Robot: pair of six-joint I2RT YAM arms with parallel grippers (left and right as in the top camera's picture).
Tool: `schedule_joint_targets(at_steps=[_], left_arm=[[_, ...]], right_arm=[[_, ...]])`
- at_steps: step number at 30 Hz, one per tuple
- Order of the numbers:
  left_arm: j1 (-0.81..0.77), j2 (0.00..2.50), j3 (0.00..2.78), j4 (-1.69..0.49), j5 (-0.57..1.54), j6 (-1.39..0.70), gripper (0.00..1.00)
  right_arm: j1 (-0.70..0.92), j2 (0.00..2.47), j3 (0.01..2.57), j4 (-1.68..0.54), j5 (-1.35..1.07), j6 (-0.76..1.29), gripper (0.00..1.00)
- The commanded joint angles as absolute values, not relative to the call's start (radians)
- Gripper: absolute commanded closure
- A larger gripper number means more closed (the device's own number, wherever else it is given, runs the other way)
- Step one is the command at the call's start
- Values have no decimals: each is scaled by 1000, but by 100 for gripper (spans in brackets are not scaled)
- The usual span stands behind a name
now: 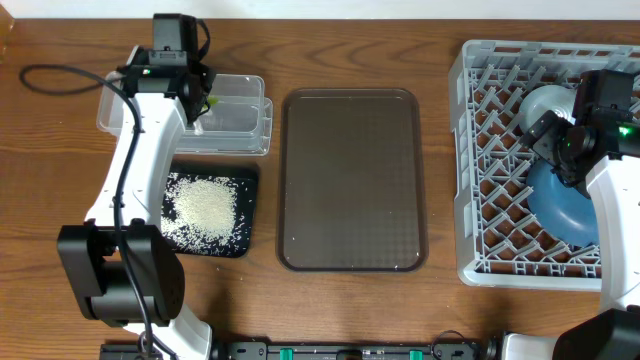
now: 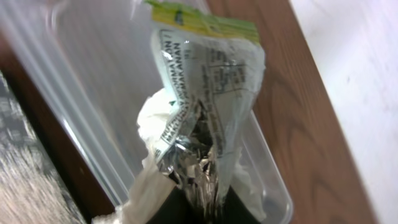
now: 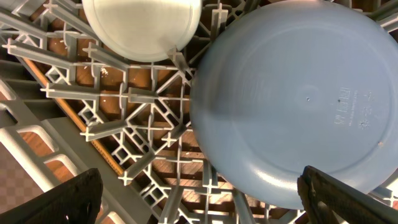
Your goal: Sort waste into correct bins and load items into the dishwasher rack
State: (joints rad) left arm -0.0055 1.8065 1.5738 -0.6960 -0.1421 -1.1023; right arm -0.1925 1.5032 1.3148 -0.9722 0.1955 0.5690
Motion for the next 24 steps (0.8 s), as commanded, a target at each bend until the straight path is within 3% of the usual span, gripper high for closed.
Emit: schedule_joint_targets(at_steps=[1, 3, 11, 18, 24], left_arm=[[6, 1813, 1557, -688, -80, -1362, 77], [6, 1816, 1557, -654, -58, -1374, 71], [6, 1823, 1557, -620, -26, -1374, 67], [6, 1823, 1557, -610, -28, -1374, 36], [7, 1823, 1557, -604, -37, -1374, 33]], right_arm=[[-203, 1491, 1321, -973, 210, 559, 1], [-203, 1491, 1321, -973, 210, 559, 1], [-203, 1491, 1321, -973, 210, 559, 1], [-203, 1491, 1321, -973, 210, 559, 1], [-203, 1491, 1321, -973, 210, 559, 1]])
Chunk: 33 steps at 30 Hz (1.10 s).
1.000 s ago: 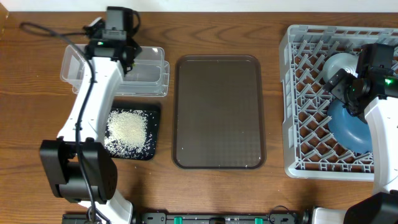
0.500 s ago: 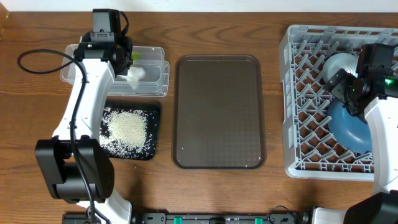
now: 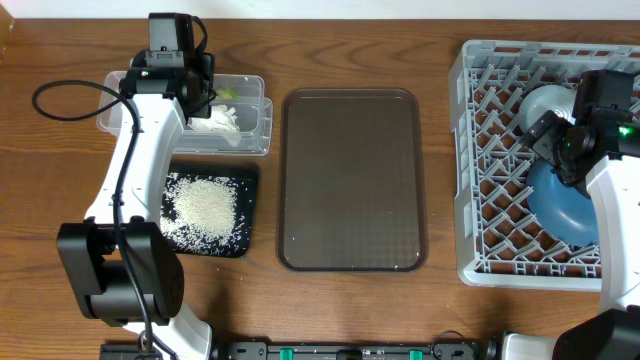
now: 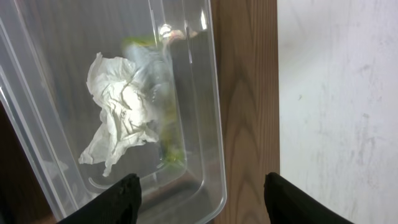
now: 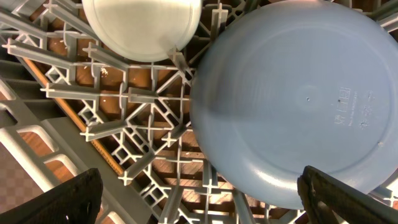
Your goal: Sort waste into correct bins and load items into the dishwasher rack
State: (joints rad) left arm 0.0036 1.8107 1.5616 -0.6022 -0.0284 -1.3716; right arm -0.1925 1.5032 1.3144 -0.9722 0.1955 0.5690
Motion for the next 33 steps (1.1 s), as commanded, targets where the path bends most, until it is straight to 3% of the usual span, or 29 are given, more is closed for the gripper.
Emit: schedule_joint_targets(at_steps=[1, 14, 27, 33], left_arm=[[7, 1823, 1557, -604, -37, -1374, 30], [20, 1700, 1557, -651, -36, -1223, 28], [24, 1320, 1555, -1343, -38, -995, 24], [22, 1095, 1493, -1438, -37, -939, 23]], right_arm=[[-203, 1491, 1321, -973, 210, 559, 1], [-203, 1491, 1321, -973, 210, 559, 1], [-203, 1491, 1321, -973, 210, 559, 1], [-203, 1491, 1321, -973, 210, 559, 1]])
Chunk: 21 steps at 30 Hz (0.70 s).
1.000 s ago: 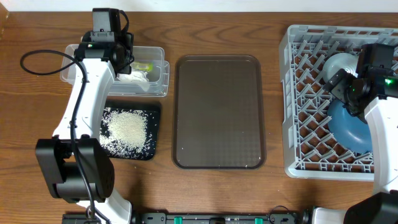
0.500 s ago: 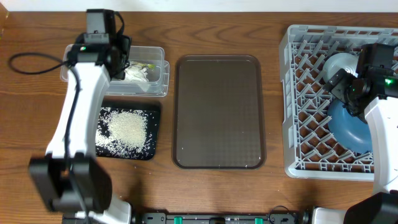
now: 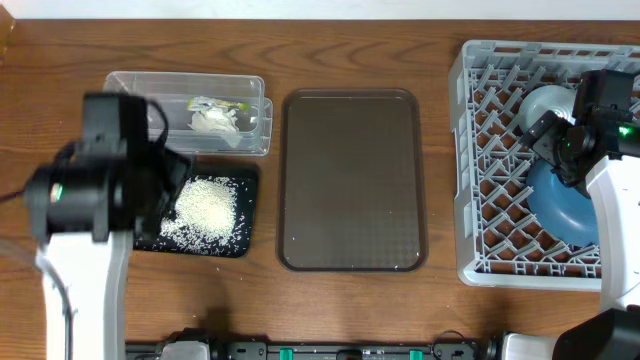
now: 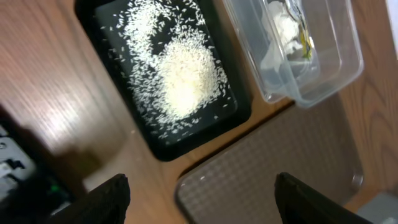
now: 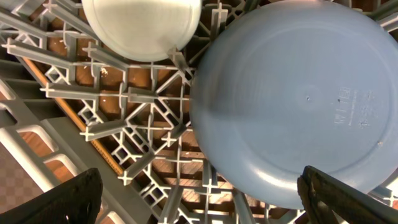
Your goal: Sort waste into correct bins and load items into the dishwasher rack
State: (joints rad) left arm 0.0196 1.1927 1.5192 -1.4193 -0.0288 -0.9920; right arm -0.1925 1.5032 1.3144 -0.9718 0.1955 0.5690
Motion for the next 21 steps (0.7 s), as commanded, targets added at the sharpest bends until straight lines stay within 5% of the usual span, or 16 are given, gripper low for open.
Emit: schedule_joint_targets(at_steps=[1, 4, 21], left_arm=[[22, 1048, 1482, -1448, -37, -939, 22], [22, 936, 1475, -1513, -37, -939, 12], [22, 633, 1476, -1683, -37, -939, 9]], right_arm=[[-203, 1491, 1321, -973, 210, 559, 1], [-203, 1491, 1321, -973, 210, 559, 1], [-203, 1491, 1321, -973, 210, 559, 1]])
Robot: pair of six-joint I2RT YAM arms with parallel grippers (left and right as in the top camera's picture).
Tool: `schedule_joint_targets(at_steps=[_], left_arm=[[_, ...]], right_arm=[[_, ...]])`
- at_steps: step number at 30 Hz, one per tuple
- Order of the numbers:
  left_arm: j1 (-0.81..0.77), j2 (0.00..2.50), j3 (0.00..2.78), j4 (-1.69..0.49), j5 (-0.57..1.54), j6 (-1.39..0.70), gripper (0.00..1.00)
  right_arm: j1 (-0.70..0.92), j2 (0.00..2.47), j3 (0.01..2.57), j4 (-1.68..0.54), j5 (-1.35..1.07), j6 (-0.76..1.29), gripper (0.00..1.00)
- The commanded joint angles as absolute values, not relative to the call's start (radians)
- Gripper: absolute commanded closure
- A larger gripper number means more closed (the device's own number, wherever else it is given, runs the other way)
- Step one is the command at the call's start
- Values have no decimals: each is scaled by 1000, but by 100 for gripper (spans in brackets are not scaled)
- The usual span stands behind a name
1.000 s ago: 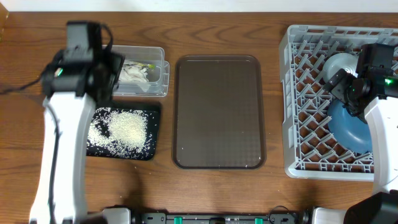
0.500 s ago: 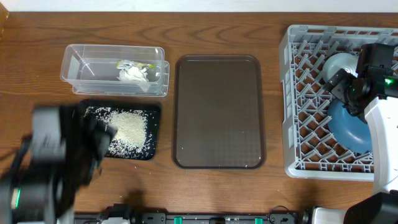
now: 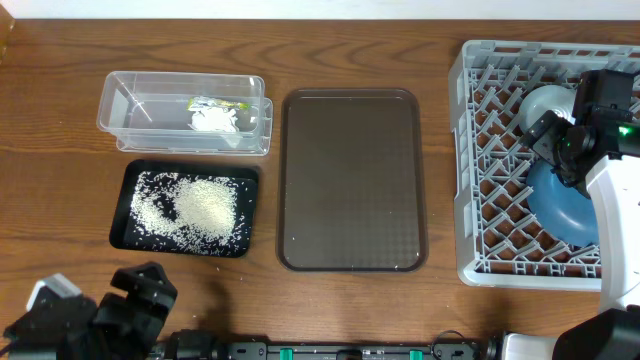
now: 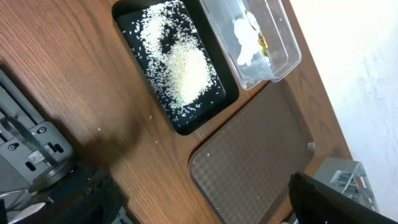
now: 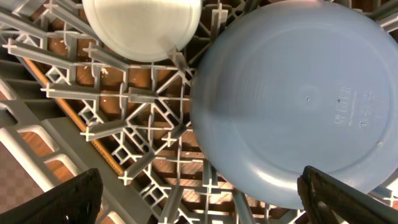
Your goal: Sort waste into correct bins and load items into the dishwasher rack
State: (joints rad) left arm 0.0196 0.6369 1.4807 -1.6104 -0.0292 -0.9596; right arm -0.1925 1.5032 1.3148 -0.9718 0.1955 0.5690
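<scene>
The clear bin [image 3: 120, 110] at the back left holds a crumpled white tissue [image 3: 212, 121] and a green-edged foil wrapper [image 3: 215, 103]; both also show in the left wrist view, the tissue [image 4: 244, 40] inside the bin [image 4: 281, 46]. My left gripper [image 4: 199, 211] is open and empty, high over the table's front left, and the arm sits at the front-left corner [image 3: 135, 300]. My right gripper [image 5: 199, 199] hangs open over the grey dishwasher rack [image 3: 480, 180], above a blue plate [image 5: 292, 99] and a white bowl [image 5: 143, 28].
A black tray [image 3: 128, 190] scattered with rice lies in front of the clear bin. A bare brown serving tray [image 3: 352, 180] fills the middle. A few rice grains lie on the wood near the black tray [image 4: 230, 99].
My left arm was over the black rice tray; now it is drawn back to the table's front-left corner, and its camera sees the bin and trays from farther off. The right arm is unchanged.
My left gripper held the wrapper and tissue over the clear bin. Then it was open, with both lying in the bin. After that the arm was over the black tray, and now it is at the front-left corner. The right gripper stayed open over the rack.
</scene>
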Motion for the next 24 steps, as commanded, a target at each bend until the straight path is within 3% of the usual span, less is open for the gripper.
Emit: schedule_joint_targets(at_steps=[1, 10, 17, 24], left_arm=[[22, 633, 1475, -1689, -37, -930, 9], [-7, 593, 1333, -1628, -22, -707, 3], [-7, 378, 951, -1168, 78, -322, 3], [-7, 176, 609, -809, 101, -296, 3]], right_arm=[[-203, 1491, 1321, -973, 210, 559, 1], [-203, 1491, 1322, -973, 210, 559, 1], [-203, 1491, 1321, -973, 210, 559, 1], [-203, 1491, 1321, -973, 210, 559, 1]])
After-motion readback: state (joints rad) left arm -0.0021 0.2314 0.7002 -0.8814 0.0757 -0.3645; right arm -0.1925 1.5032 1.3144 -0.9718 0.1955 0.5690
